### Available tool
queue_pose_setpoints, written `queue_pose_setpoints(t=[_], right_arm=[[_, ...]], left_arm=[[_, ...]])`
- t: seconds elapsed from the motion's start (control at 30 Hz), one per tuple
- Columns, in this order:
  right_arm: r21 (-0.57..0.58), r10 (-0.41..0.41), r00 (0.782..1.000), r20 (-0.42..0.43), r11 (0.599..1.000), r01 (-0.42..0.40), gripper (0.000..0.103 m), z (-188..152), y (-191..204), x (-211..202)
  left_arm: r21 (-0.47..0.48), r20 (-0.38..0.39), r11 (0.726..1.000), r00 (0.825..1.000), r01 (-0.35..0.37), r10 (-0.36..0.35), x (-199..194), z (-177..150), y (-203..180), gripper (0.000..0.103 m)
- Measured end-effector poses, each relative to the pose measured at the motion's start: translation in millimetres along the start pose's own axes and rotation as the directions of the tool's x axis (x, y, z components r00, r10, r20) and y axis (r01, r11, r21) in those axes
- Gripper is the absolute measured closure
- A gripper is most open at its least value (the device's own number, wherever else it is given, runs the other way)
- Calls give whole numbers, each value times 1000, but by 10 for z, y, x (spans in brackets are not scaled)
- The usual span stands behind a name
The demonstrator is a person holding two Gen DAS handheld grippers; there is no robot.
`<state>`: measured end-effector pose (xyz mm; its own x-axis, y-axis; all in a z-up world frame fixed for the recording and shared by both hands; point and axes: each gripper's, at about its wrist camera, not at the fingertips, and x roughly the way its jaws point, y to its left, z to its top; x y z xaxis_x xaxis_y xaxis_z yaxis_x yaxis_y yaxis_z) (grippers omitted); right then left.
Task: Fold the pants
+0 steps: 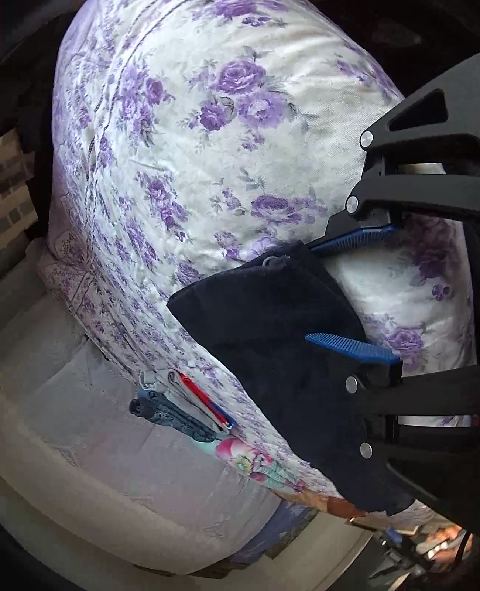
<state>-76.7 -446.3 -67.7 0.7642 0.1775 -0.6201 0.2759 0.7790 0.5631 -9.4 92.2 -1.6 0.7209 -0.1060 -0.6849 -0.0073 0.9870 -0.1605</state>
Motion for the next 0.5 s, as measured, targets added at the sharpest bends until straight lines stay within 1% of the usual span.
queue_pose_setpoints(t=[0.03, 0.07, 0.1, 0.13, 0.17, 0.2, 0.23, 0.27, 0.3, 0.33, 0.37, 0.4, 0.43, 0.47, 0.5], right_arm=[[26, 14, 1000, 4, 1000, -14, 70, 12, -28, -5], [42, 30, 1000, 9, 999, -30, 79, 28, -51, -17], [65, 71, 997, 17, 995, -72, 84, 40, -85, -28], [76, 102, 994, 32, 992, -104, 85, 52, -86, -51], [60, 106, 993, 51, 992, -109, 86, 71, -14, -90], [25, 107, 992, 69, 994, -109, 87, 108, 124, -119], [-27, 122, 989, 84, 992, -120, 87, 147, 311, -150], [-90, 152, 984, 92, 985, -144, 88, 190, 549, -174], [-174, 191, 978, 88, 969, -174, 89, 230, 892, -175], [-249, 222, 972, 72, 948, -198, 89, 236, 1204, -145], [-327, 257, 965, 43, 917, -230, 89, 210, 1525, -90], [-424, 289, 957, -7, 866, -264, 89, 112, 1921, 11], [-496, 293, 954, -62, 820, -285, 89, -13, 2213, 133], [-555, 279, 951, -135, 774, -305, 89, -176, 2457, 294], [-601, 237, 945, -225, 730, -325, 89, -402, 2659, 521]], left_arm=[[40, -44, 998, 998, 44, -42, 272, -59, -203, 29], [58, -73, 995, 994, 80, -75, 443, -97, -310, 29], [76, -116, 991, 988, 112, -103, 665, -153, -428, 29], [84, -149, 988, 982, 127, -113, 816, -198, -496, 29], [92, -158, 988, 981, 124, -108, 895, -237, -522, 29], [112, -145, 988, 986, 104, -87, 934, -282, -544, 28], [136, -125, 986, 989, 99, -82, 950, -310, -565, 23], [144, -120, 984, 989, 105, -88, 944, -334, -572, 20], [151, -116, 982, 989, 109, -92, 939, -348, -573, 19], [159, -111, 981, 989, 110, -93, 929, -363, -566, 19], [164, -107, 980, 990, 110, -93, 926, -385, -587, 18], [166, -101, 980, 991, 109, -93, 922, -403, -604, 18], [163, -95, 981, 991, 107, -92, 927, -414, -621, 18], [154, -86, 982, 992, 108, -95, 910, -417, -607, 18], [146, -80, 984, 992, 106, -95, 908, -414, -598, 18]])
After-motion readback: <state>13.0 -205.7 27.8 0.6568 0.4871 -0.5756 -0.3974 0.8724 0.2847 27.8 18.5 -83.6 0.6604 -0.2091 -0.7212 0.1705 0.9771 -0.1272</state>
